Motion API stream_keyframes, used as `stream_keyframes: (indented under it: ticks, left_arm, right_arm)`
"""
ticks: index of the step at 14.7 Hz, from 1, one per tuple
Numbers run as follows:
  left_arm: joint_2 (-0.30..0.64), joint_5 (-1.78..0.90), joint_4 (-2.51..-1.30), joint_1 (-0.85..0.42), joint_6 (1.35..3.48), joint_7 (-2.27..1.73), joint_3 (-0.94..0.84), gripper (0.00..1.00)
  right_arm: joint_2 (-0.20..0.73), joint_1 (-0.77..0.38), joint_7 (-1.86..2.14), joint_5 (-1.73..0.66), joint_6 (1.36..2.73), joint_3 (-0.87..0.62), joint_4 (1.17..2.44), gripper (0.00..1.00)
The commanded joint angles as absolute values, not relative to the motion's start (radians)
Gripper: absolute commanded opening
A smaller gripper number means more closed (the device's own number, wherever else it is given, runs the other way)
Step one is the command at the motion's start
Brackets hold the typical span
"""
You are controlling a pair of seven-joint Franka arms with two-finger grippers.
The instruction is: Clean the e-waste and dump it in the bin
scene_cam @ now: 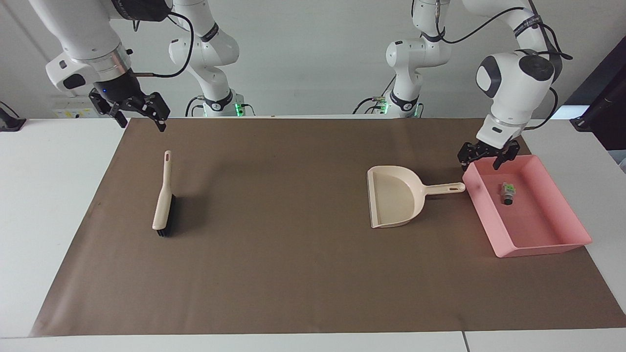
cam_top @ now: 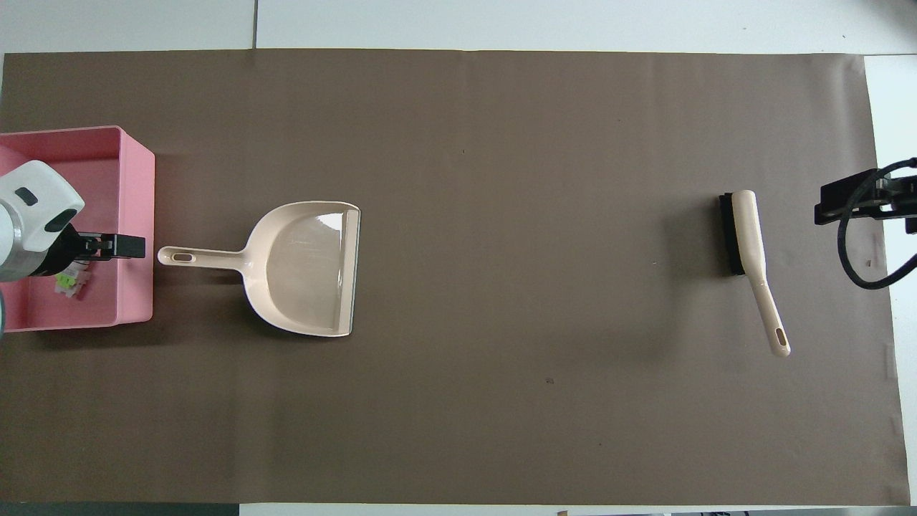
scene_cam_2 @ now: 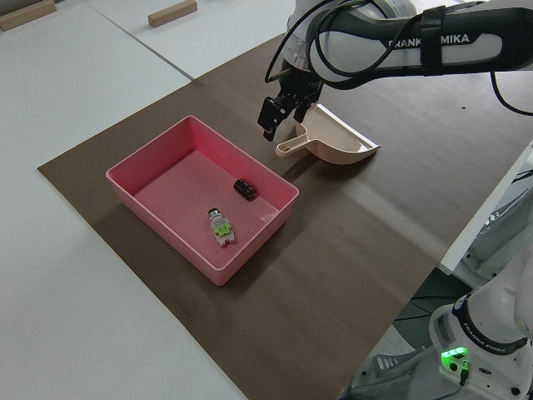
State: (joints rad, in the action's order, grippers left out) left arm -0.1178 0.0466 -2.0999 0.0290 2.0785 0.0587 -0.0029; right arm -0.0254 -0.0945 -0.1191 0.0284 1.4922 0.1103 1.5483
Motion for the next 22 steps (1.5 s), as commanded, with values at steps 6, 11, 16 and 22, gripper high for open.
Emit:
stream_keyframes:
  ticks: [6, 11, 16, 22]
  left_arm:
    - [-0.069, -0.023, -1.666, 0.051, 1.653, 0.028, -0.008, 0.99]
    - [-0.069, -0.032, -1.562, 0.049, 1.497, 0.029, -0.009, 0.99]
    - [-0.075, -0.031, -1.578, 0.049, 1.482, 0.031, -0.008, 0.98]
    - [-0.087, -0.028, -1.597, 0.051, 1.476, 0.038, -0.006, 0.99]
  right_arm:
    - [-0.046, -0.092, -0.138, 0.034, 1.517, 0.11, 1.58, 1.0]
    - [-0.049, -0.091, -0.14, 0.034, 1.517, 0.11, 1.582, 1.0]
    - [-0.049, -0.089, -0.14, 0.034, 1.522, 0.11, 1.582, 1.0]
    - [-0.049, -0.089, -0.14, 0.034, 1.516, 0.11, 1.582, 1.0]
